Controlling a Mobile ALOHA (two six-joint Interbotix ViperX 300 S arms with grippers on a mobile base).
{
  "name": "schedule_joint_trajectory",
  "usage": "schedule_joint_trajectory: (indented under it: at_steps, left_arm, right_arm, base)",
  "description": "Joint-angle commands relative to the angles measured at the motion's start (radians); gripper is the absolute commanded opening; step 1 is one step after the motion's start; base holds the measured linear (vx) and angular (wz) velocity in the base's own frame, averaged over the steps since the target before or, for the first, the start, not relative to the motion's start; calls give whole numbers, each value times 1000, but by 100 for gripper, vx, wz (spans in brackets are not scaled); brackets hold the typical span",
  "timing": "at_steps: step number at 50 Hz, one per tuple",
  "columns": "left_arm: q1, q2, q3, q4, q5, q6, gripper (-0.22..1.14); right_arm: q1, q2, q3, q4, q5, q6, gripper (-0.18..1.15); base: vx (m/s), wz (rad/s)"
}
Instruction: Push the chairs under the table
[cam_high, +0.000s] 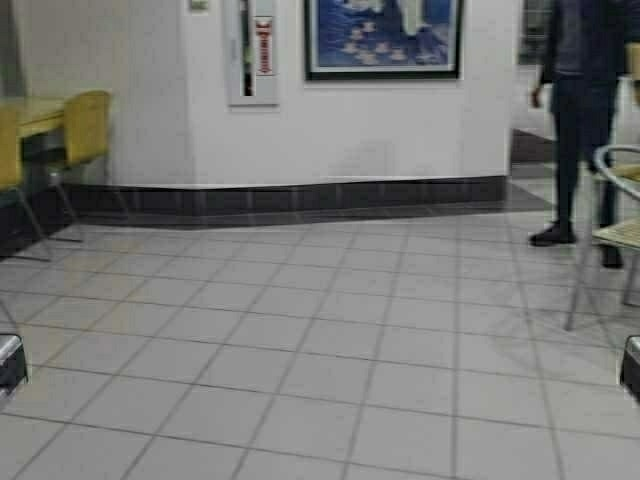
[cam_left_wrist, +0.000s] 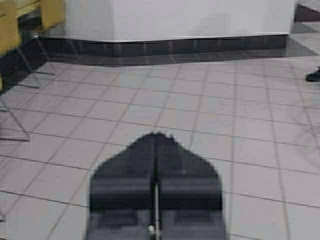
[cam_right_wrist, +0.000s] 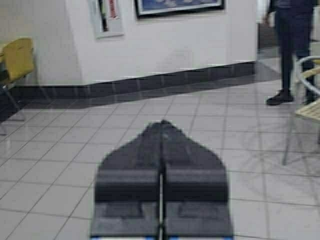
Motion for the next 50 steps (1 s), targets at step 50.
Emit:
schedule_joint_trajectory:
  at_steps: [50]
  left_arm:
    - [0,-5,21,6,3,-18,3]
  right_arm:
    - [3,83,-6,3,-5,5,5]
  base:
    - [29,43]
